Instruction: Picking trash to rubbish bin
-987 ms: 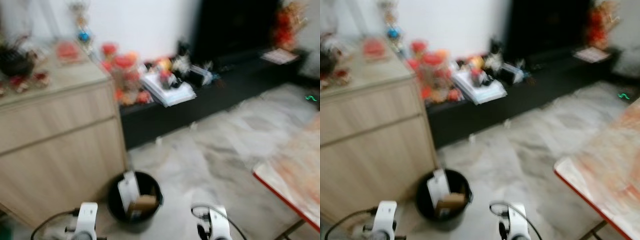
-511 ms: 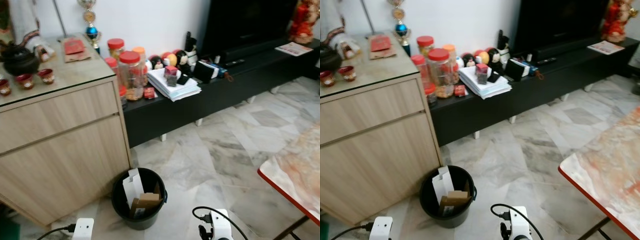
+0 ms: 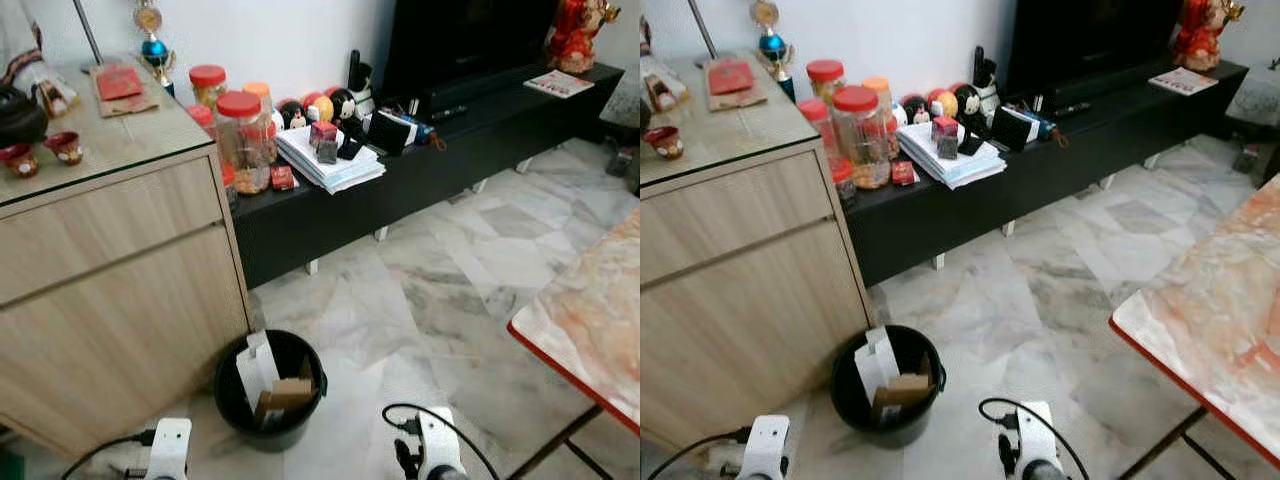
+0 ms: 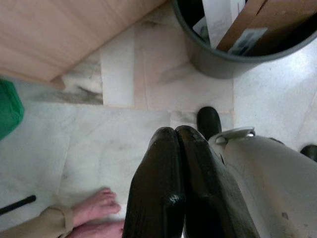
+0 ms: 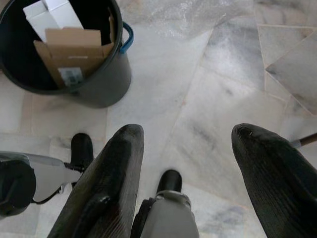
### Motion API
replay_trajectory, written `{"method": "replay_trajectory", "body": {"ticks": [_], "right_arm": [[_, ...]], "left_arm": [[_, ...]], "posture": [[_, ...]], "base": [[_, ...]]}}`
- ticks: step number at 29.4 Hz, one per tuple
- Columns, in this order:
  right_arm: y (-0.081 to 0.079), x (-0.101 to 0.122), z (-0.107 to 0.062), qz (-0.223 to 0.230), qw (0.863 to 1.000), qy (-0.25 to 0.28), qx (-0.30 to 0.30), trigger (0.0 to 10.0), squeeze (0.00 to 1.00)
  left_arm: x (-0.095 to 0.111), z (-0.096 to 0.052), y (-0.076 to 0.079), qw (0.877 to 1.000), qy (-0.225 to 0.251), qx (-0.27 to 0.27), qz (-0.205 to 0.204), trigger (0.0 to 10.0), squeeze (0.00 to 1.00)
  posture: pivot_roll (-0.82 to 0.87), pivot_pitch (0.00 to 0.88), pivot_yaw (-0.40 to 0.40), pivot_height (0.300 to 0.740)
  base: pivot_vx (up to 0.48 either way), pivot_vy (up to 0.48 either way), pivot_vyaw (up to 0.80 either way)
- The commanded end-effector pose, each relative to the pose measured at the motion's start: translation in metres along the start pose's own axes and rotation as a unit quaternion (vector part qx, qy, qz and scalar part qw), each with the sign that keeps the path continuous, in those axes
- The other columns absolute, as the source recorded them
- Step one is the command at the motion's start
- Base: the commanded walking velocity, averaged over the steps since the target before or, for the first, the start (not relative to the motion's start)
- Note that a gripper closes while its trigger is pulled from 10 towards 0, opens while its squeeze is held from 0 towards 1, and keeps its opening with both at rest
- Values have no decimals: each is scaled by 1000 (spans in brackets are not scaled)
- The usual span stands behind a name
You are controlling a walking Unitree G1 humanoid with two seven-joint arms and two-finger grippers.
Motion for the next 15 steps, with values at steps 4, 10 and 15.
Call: {"method": "replay_trajectory", "body": {"ticks": [4, 10, 15], "right_arm": [[1, -1, 0, 4, 1000, -3, -1, 10000, 0], [2, -3, -1, 4, 1000, -5, -3, 10000, 0], [2, -3, -1, 4, 1000, -5, -3, 10000, 0]], "left_arm": [[-2, 0, -1, 1000, -3, 1, 4, 10000, 0], [-1, 0, 1, 1000, -1, -2, 5, 10000, 0], [-1, 0, 1, 1000, 0, -2, 6, 10000, 0]], "posture": [[-20, 0, -22, 740], [-20, 0, -23, 740], [-21, 0, -25, 740]], "base": [[-287, 0, 0], [-289, 0, 0], [-288, 0, 0]]}}
Point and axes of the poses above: a point about 5 cm out from each wrist's last joint towards the gripper, its own z axis pointing out of the wrist towards the gripper, its own x axis along the axis of the wrist's last joint, y = z × x, the point moved 1 cm from there along z, pointing out of the wrist towards the gripper, and after that the axes turned 6 degrees about -z, right-handed, at the moved point
